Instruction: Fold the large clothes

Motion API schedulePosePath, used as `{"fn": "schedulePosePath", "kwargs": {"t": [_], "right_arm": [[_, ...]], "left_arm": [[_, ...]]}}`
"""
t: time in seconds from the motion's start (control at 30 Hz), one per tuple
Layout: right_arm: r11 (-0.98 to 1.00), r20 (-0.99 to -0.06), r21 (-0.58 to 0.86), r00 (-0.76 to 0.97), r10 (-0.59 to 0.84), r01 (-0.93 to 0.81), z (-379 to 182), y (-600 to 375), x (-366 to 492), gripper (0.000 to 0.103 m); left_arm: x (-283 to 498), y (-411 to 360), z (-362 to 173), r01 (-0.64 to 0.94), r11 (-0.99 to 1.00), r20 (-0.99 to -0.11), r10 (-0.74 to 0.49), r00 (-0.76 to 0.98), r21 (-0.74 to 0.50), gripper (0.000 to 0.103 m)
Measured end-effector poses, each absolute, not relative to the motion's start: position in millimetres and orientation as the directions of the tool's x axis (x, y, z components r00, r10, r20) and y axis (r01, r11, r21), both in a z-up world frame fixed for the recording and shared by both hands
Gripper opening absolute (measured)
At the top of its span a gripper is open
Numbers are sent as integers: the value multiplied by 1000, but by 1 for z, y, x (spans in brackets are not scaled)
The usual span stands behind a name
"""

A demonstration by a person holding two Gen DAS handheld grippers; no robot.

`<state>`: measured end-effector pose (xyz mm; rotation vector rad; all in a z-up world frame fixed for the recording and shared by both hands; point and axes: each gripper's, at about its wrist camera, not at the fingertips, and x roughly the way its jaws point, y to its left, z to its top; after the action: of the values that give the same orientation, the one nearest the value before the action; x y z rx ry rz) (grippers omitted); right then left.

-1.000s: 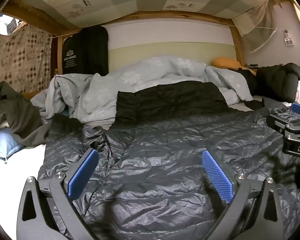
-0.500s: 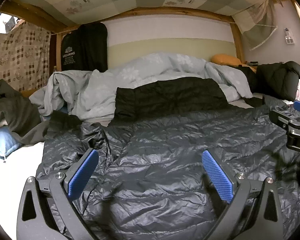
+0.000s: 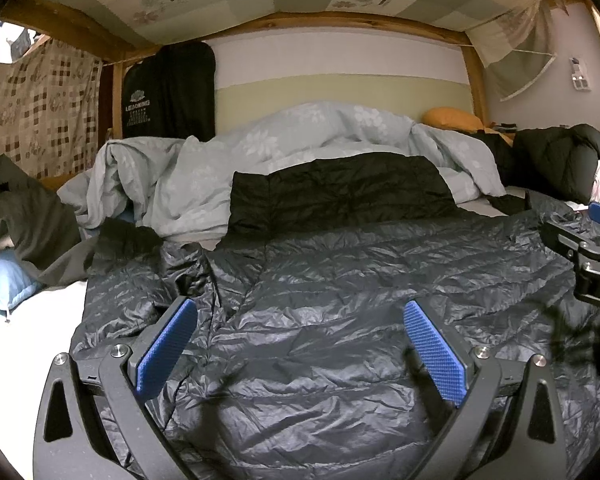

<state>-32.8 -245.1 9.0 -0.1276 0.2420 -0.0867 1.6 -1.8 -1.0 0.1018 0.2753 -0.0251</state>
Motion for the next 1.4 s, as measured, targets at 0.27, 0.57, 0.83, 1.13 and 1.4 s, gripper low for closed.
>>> {"fn": "schedulePosePath", "kwargs": {"t": [0.27,0.57,0.83,1.13,1.4], "right_arm": [[988,-232,-137,967,-103,73,10,-245,-33,102],[987,-227,-137,967,-112,82,10,-247,-33,102],[988,-229,-130,967,-114,86,10,-247,-33,102],[988,-229,-125,966,-116,89,10,-247,-33,102],[988,-232,-126,966,-116,88,10,-247,-33,102]], "left_arm": [[-3,-8,-3,42,991,-243,-11,970,126,103],[-6,-9,-2,39,991,-248,-8,969,124,103],[-6,-11,-1,34,990,-242,0,970,138,103],[-4,-13,-2,38,989,-250,-2,968,141,103],[-4,-13,-1,38,989,-248,-2,969,140,103]]}}
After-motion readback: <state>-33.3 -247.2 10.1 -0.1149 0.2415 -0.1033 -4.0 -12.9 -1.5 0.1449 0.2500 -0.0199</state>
